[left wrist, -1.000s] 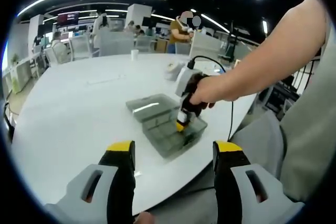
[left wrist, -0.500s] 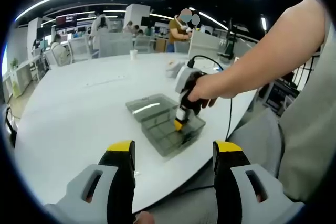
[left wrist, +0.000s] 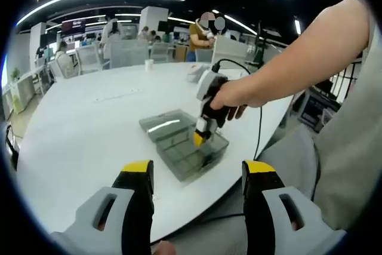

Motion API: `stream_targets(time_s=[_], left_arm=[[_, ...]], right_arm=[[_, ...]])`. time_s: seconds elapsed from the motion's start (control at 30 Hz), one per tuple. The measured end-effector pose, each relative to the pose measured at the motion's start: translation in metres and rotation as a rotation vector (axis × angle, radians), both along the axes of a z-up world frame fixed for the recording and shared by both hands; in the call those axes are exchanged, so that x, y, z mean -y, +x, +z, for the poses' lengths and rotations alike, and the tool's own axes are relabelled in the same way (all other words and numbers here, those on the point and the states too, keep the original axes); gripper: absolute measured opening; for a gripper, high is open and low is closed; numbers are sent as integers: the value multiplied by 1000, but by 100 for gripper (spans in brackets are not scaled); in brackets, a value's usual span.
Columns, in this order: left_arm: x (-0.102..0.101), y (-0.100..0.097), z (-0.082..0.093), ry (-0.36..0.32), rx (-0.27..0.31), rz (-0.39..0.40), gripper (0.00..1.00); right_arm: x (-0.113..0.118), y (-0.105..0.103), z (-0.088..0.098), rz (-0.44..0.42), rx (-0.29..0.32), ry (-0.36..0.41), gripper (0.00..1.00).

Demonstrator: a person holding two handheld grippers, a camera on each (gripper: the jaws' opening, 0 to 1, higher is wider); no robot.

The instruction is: Insert the divider into the dual guide fixture by aligning both edges with the guide slots and pushing it downward to the bottom, including one-sided entry, uneven engagement, binding, and posture correction.

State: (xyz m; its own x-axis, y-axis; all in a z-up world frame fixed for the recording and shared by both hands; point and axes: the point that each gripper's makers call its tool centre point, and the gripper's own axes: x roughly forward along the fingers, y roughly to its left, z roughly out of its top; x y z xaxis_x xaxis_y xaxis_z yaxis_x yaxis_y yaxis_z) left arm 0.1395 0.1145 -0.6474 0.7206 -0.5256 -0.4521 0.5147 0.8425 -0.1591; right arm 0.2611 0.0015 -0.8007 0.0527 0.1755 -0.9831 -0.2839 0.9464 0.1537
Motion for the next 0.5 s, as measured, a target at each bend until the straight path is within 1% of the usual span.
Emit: stream_targets(time_s=[0.03,0.07,0.17,0.23,0.4,0.5], left_arm=[[0,0,0,0,0,0,58],[0,0,0,0,0,1,58],[0,-1,1,1,2,3,58],[-1,-1,1,1,2,7,58],[-2,-3,-1,0,-2,10,58],[-2,-3,-1,0,-4,11,58]], right_arm=[[-1,-1,0,2,-2,0,2],[-2,0,0,0,-3,2,2],[-2,-1,0,38,10,-19,1],[-1,0,-1,49,17,-29,1],[-2,-3,-1,93,49,-51,0],[-2,-2,-2,99,50,-58,0]])
